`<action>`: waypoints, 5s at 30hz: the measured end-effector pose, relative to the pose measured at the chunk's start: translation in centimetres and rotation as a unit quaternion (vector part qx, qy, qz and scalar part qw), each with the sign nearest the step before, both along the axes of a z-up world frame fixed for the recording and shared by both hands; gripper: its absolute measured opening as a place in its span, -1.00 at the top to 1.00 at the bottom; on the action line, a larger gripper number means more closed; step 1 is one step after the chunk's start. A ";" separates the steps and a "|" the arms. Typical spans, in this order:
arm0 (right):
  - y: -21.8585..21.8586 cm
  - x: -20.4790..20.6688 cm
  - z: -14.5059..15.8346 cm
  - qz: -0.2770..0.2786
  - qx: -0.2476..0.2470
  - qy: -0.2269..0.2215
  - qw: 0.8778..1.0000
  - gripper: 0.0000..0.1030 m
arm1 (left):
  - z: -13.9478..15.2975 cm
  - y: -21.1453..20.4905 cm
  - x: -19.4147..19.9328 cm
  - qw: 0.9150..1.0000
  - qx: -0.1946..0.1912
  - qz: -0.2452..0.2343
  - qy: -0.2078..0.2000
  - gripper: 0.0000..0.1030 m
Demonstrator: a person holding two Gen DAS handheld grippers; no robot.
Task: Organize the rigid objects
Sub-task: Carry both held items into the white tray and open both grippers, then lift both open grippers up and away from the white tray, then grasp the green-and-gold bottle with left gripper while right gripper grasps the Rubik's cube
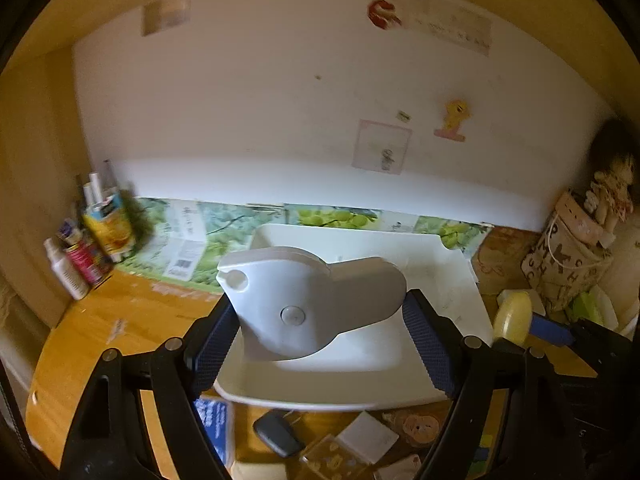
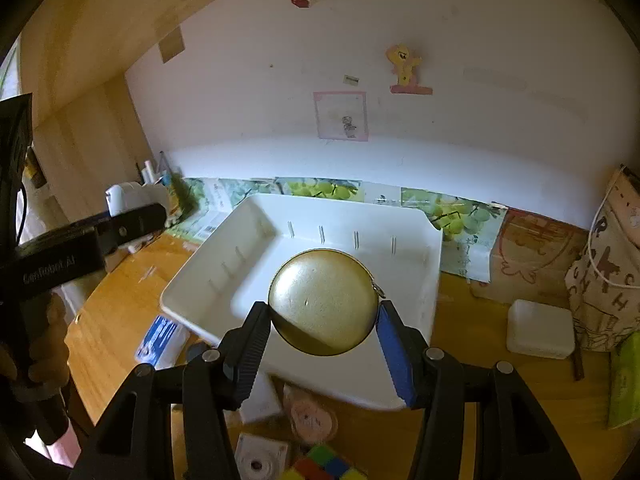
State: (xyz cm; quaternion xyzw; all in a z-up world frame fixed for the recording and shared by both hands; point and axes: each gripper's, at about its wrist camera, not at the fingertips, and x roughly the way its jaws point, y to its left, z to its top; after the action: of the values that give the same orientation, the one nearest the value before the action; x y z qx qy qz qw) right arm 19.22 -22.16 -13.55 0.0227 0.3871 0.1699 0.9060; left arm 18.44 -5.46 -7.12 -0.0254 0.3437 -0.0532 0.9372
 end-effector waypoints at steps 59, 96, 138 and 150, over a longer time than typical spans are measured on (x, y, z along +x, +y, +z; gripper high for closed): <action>-0.8 -6.8 4.4 -0.122 0.004 -0.128 0.984 -0.59 | 3.3 -1.3 -3.6 0.996 0.024 -0.076 -0.031 -0.84; -4.7 -16.3 1.1 -0.111 -0.032 -0.061 0.991 -0.64 | -0.7 -1.2 -15.9 0.997 0.063 0.017 0.036 -0.84; -2.9 -10.8 -10.2 -0.112 0.090 0.188 0.972 -0.64 | -13.0 -4.4 -12.3 0.944 0.179 -0.145 0.235 -0.84; -2.5 -8.7 -12.0 -0.137 0.100 0.219 0.961 -0.64 | -14.4 -5.3 -10.3 0.927 0.191 -0.203 0.251 -0.84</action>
State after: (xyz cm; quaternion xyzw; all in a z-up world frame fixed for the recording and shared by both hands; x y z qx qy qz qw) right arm 10.51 -24.66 -25.52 0.2028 0.5501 0.0733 0.8068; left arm 8.12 -10.77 -21.53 0.2116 0.5693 -0.1681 0.7764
